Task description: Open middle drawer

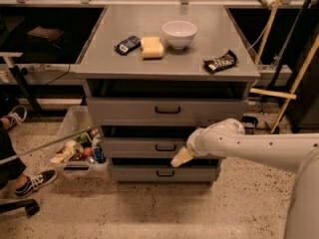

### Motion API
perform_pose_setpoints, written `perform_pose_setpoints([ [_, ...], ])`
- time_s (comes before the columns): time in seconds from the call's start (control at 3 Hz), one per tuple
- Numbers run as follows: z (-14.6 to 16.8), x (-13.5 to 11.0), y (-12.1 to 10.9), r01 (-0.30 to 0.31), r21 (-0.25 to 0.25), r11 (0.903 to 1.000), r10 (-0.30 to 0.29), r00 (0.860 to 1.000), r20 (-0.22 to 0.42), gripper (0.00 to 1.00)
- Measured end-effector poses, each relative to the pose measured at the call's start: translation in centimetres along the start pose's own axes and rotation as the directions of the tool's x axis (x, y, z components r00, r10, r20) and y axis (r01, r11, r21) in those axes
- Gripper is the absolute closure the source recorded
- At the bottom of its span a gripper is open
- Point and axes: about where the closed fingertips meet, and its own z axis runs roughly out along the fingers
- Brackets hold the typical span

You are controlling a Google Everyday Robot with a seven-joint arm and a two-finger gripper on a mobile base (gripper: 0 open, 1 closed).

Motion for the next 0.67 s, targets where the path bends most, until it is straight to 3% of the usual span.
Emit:
perform_pose_setpoints([
  [0.33, 0.0, 0.0, 0.0, 0.000, 0.000, 1.0000, 0.000, 1.000, 0.000, 0.00],
  [0.67, 2.3, 0.5, -0.8, 0.012, 0.002, 0.9999, -0.012, 1.000, -0.002, 0.00],
])
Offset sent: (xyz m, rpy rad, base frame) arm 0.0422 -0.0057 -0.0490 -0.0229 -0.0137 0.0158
